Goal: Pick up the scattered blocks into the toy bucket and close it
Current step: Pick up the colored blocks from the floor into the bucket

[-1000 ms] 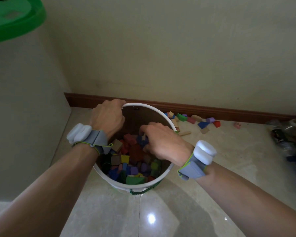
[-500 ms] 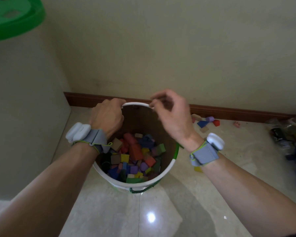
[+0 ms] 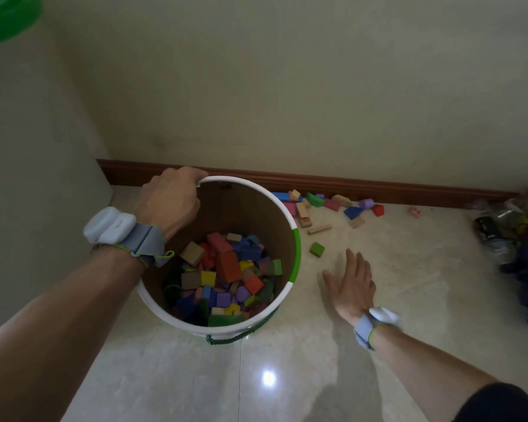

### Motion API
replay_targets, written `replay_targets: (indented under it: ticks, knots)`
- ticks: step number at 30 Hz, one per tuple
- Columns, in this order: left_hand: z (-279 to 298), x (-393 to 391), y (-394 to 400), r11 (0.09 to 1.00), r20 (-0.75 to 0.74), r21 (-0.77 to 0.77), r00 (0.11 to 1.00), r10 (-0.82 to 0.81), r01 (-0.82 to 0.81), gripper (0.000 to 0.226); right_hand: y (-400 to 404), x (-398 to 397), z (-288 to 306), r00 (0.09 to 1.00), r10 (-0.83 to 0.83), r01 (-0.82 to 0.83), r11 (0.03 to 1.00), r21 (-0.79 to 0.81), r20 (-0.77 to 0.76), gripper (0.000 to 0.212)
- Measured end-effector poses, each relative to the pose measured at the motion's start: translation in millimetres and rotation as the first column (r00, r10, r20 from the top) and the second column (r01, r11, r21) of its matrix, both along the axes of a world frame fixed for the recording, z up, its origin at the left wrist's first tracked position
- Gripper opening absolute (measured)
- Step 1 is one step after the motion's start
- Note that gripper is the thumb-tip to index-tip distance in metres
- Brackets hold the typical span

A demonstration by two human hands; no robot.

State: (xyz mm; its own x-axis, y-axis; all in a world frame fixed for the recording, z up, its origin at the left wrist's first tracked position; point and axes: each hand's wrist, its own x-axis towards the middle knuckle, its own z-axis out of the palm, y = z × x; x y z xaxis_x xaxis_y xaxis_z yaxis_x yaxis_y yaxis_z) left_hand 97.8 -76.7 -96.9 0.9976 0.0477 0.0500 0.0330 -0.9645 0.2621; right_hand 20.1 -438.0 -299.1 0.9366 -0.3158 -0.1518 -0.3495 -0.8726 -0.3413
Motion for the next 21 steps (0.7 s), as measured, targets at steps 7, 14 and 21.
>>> replay_targets:
  ticks: [7, 14, 21]
  knots:
    - [-8.6, 19.0, 13.5, 0.996, 0.048, 0.085, 0.999, 0.009, -0.013, 0.046, 32.5, 18.0, -19.2, 0.985, 0.167, -0.169, 0.985, 0.030, 0.050, 0.101]
    - [-11.9, 30.9, 15.7, 0.993, 0.116, 0.117, 0.993, -0.002, -0.011, 0.035, 76.9, 81.4, -33.4, 0.990, 0.130, -0.127, 0.990, -0.056, 0.061, 0.123]
    - [-10.3, 47.2, 15.7, 0.995, 0.135, 0.081, 0.988, -0.074, 0.064, 0.045, 68.7, 145.3, -37.5, 0.980, 0.186, -0.180, 0.981, -0.078, 0.072, 0.095]
